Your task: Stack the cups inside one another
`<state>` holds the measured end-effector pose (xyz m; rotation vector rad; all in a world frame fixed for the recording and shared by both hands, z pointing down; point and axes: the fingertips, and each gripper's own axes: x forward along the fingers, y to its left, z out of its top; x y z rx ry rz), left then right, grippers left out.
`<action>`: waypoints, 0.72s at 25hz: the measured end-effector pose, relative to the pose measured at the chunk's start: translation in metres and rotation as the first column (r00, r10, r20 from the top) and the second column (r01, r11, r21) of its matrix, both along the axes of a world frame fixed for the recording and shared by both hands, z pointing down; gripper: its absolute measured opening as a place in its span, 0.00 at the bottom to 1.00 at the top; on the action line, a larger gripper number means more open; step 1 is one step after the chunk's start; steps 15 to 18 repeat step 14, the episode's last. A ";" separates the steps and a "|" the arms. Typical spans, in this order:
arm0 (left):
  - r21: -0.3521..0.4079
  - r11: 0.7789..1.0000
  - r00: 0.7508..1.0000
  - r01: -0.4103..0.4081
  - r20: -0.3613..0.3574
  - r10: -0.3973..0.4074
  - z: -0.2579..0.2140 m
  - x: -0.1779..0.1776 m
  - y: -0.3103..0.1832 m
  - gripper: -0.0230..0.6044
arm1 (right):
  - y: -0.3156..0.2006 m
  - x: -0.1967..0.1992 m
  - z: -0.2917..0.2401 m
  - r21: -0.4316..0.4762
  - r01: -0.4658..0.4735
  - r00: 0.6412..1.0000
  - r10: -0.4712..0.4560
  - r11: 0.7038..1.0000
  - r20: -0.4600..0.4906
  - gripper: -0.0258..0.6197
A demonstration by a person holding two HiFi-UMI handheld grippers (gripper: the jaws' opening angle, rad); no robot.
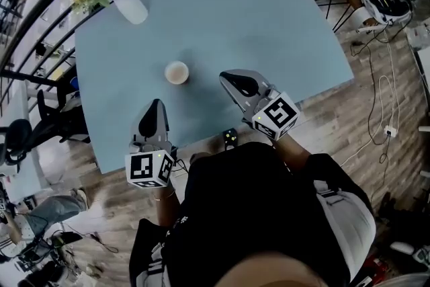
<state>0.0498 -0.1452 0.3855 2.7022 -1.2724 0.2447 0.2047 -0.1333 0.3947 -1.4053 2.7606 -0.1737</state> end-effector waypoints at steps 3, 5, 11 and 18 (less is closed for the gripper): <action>0.006 1.000 1.000 0.001 0.005 -0.001 0.000 0.001 0.000 0.01 | -0.001 0.002 0.000 0.001 0.000 1.000 0.000 1.000 0.005 0.05; -0.001 1.000 1.000 0.007 0.005 -0.007 0.001 0.000 0.000 0.01 | -0.001 0.001 0.001 -0.003 0.005 1.000 -0.005 1.000 0.010 0.05; -0.003 1.000 1.000 0.019 0.009 -0.019 -0.001 -0.003 0.001 0.01 | -0.001 -0.002 0.000 -0.002 0.020 1.000 -0.020 1.000 0.020 0.05; 0.001 1.000 1.000 0.020 0.011 -0.020 -0.002 -0.003 0.001 0.01 | -0.001 -0.003 0.000 -0.006 0.026 0.999 -0.026 1.000 0.021 0.05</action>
